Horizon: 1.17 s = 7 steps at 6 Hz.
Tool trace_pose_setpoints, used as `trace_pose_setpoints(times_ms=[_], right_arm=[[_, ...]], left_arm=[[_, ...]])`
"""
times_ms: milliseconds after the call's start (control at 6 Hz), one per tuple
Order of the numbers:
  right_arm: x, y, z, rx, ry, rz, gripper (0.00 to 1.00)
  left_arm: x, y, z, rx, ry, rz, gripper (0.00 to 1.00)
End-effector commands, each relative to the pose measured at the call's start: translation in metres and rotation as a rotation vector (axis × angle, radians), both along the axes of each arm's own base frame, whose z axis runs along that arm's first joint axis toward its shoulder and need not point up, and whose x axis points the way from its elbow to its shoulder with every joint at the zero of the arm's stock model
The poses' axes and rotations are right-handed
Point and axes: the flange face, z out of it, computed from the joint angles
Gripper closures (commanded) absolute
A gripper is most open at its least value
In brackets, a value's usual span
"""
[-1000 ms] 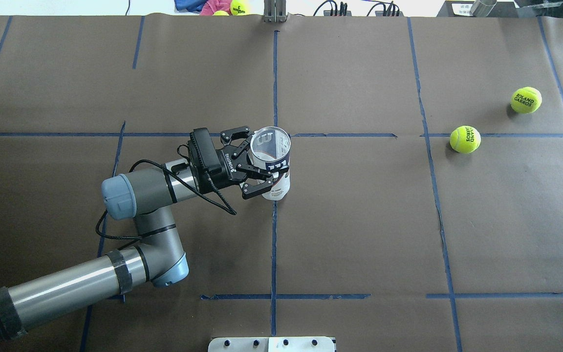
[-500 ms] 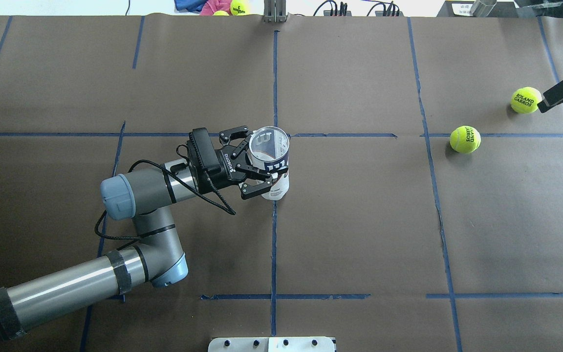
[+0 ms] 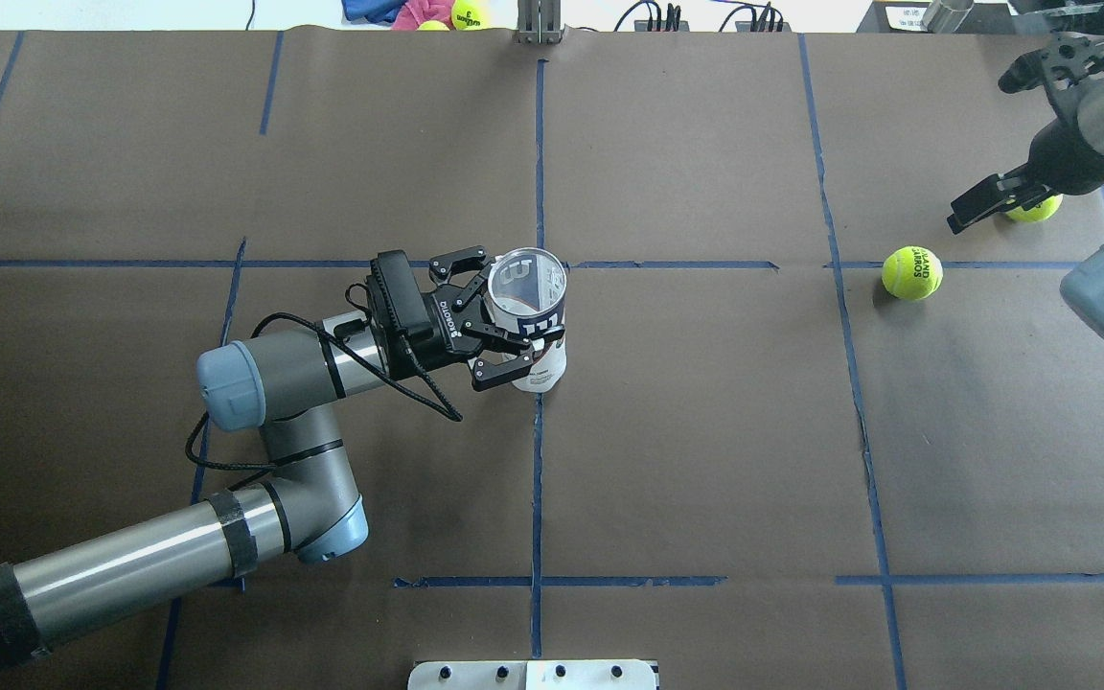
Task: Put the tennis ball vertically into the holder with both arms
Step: 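Hold the can with the left gripper while the right gripper reaches a ball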
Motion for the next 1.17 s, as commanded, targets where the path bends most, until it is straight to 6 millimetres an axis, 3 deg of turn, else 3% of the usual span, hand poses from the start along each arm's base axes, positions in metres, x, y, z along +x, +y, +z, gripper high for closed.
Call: trace_pose_setpoints(times_ms=[0, 167, 667, 833, 1000], right_arm=[[-0.042, 0.001, 0.026, 0.031, 0.018, -0.008, 0.0], [-0.053, -0.002, 0.022, 0.035, 0.016, -0.021, 0.0], [-0.091, 0.004, 0.049, -0.009, 0.047, -0.078, 0.0], [-0.095, 0.005, 0.055, -0.017, 0.053, -0.086, 0.09], [-0.095, 0.005, 0.054, -0.011, 0.051, -0.091, 0.56]], left_arm=[[0.001, 0.001, 0.0, -0.001, -0.002, 0.002, 0.15], [0.0, 0.0, 0.001, -0.001, -0.003, 0.0, 0.15], [0.001, 0.001, 0.001, -0.001, -0.003, 0.002, 0.15], [0.001, 0.001, 0.001, -0.002, -0.004, 0.002, 0.14], [0.001, 0.0, 0.002, -0.004, -0.005, 0.0, 0.14]])
